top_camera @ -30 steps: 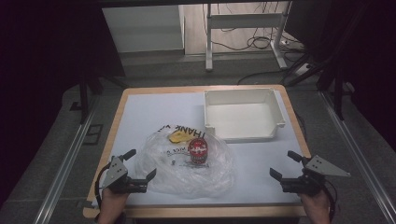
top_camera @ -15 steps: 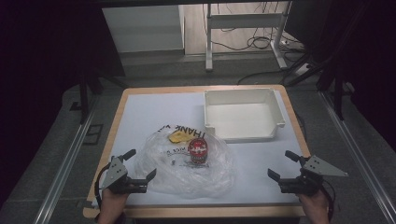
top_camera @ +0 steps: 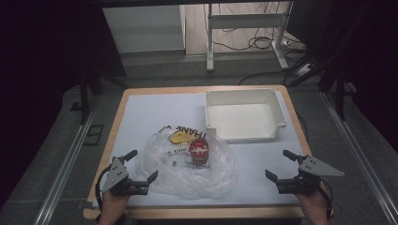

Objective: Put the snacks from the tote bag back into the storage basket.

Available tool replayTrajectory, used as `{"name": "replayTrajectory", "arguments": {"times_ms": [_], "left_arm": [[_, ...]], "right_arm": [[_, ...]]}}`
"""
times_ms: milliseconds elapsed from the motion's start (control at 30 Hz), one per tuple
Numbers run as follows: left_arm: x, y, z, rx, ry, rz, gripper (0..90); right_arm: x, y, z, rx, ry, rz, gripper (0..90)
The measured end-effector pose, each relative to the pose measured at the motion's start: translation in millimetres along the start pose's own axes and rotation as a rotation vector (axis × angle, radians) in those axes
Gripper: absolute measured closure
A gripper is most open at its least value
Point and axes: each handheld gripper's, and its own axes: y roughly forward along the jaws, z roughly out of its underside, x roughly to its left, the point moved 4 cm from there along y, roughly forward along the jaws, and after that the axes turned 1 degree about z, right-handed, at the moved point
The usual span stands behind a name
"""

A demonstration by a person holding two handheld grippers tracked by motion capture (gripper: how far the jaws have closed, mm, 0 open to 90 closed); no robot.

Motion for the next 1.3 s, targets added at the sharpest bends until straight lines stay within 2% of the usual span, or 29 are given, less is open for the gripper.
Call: {"name": "replayTrajectory", "arguments": {"times_ms": [267,867,1000,1300], "left_arm": [[2.9,-1.4,-0.5,-0.018,-0.026,-0.008,0.2],[2.6,0.5,0.7,-0.008,-0.033,0.006,0.2],[3.0,0.4,0.8,-0.006,-0.031,-0.001,0.1],[4.5,-0.3,0.7,-0.019,-0.06,0.021,0.0]], "right_arm": [[4.1,4.7,-0.9,0.019,-0.02,-0.011,1.4],[12.2,17.0,-3.2,0.049,-0.04,-0.036,1.4],[13.9,18.4,-3.6,0.05,-0.036,-0.044,1.4],[17.1,20.4,-6.1,0.029,-0.005,-0.068,1.4]]}}
